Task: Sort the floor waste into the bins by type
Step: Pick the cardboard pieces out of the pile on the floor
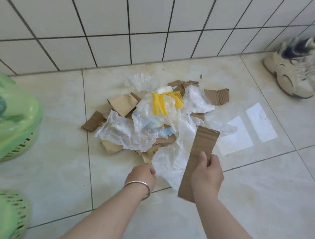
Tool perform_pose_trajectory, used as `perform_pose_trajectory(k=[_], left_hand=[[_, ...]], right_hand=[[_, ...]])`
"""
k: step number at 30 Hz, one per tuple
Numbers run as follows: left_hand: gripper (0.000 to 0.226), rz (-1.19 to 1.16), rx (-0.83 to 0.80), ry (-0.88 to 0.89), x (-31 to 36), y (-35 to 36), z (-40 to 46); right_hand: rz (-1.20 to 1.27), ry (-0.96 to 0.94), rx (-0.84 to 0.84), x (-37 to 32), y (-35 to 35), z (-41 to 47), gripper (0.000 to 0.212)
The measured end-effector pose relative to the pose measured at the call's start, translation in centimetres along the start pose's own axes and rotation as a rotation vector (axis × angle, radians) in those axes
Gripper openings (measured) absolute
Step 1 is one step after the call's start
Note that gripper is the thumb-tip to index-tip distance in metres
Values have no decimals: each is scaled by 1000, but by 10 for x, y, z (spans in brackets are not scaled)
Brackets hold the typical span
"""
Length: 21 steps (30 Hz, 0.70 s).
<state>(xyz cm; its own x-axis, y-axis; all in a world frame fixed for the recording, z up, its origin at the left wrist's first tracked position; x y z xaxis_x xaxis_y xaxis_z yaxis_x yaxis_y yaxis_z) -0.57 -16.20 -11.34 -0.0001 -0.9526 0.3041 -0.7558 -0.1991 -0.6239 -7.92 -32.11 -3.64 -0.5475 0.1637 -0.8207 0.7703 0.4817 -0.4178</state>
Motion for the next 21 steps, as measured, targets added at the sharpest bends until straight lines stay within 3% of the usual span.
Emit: perform_pose_trajectory(k=[4,9,15,21], left_hand=[[44,-12,39,-7,-22,-25,3],[59,-40,161,78,-40,-42,15],[67,-161,326,99,-42,-65,40],[72,-149,488,147,-39,-80,65]], right_hand=[[15,81,-149,-11,37,-17,39],[94,247,-248,18,80,-29,29],[180,397,-226,37,106,-12,48],[222,430,-196,36,120,11,42]])
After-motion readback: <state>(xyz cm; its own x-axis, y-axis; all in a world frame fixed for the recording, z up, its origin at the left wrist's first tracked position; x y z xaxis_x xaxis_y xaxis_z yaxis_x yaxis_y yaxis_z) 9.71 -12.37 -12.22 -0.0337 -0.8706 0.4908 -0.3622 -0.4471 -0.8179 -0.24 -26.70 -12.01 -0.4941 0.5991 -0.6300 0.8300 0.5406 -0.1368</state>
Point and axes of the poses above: each hand's wrist, its own z-axis towards the middle knuckle, its own y-axis out of the palm, x = y × z, the point moved 5 cm from there along z, towards the middle knuckle, and after that the axes turned 12 degrees about z, right-handed, at the moved point
